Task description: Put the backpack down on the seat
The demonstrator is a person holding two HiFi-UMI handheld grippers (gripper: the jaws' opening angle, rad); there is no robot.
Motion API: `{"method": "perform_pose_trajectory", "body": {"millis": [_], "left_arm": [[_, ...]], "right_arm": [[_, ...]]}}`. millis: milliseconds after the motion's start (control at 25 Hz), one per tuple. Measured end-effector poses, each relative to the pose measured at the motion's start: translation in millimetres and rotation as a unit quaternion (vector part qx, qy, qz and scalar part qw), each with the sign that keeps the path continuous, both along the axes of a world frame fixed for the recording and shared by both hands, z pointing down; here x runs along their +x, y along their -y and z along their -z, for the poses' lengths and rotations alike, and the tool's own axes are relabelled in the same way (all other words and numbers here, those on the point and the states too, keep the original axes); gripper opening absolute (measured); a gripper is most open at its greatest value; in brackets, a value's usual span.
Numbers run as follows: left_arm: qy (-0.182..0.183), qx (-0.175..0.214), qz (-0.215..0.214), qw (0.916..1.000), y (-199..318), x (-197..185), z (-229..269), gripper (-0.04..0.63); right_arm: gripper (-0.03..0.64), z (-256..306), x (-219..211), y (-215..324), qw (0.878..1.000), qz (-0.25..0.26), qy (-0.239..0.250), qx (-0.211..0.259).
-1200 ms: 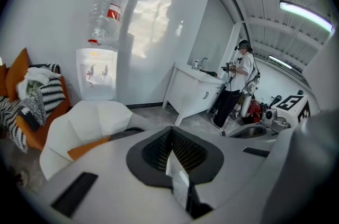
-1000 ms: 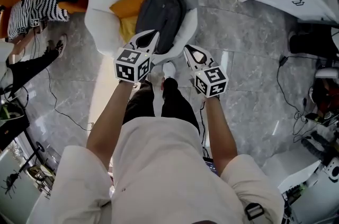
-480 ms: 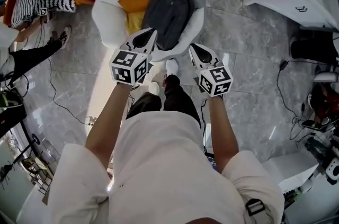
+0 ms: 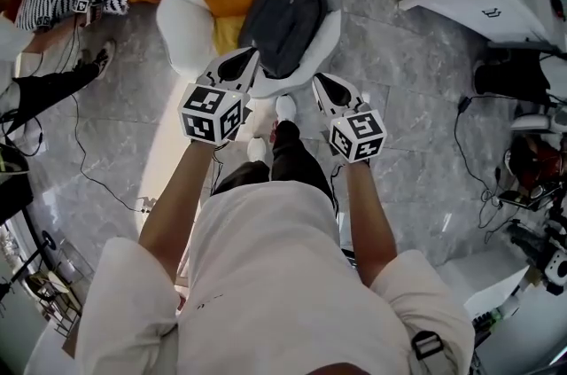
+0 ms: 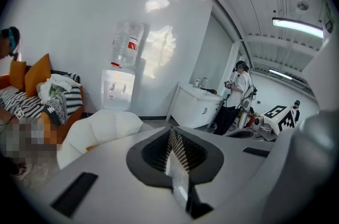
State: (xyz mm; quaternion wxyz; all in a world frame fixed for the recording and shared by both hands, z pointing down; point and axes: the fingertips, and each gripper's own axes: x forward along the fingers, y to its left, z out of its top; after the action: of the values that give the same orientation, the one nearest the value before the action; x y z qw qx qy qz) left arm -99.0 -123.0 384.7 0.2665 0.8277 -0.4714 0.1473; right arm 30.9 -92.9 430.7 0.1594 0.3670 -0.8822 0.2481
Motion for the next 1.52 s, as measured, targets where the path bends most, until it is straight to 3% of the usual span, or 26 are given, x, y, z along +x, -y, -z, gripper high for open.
{"method": "perform_pose_trajectory", "body": {"millis": [560,960,1520], "left_arm": [[-0.042,0.029,0.007,0.9987,-74.5,-57.9,24.8,0.017],[-0.061,0.047,0.021,0.9968,-122.2,-95.8,39.5,0.017],[-0.067,0.079,0.035,0.994,-166.2,-107.3,65.7,0.017]], "right_arm": [[0.025,54.5,-18.3,-61.2,0.998,-0.031,-0.035,0.047],[0.025,91.9,-43.6,-106.1,0.997,-0.013,-0.045,0.067],[0.025,115.2,-36.6,-142.5,0.995,-0.024,-0.028,0.089]]}}
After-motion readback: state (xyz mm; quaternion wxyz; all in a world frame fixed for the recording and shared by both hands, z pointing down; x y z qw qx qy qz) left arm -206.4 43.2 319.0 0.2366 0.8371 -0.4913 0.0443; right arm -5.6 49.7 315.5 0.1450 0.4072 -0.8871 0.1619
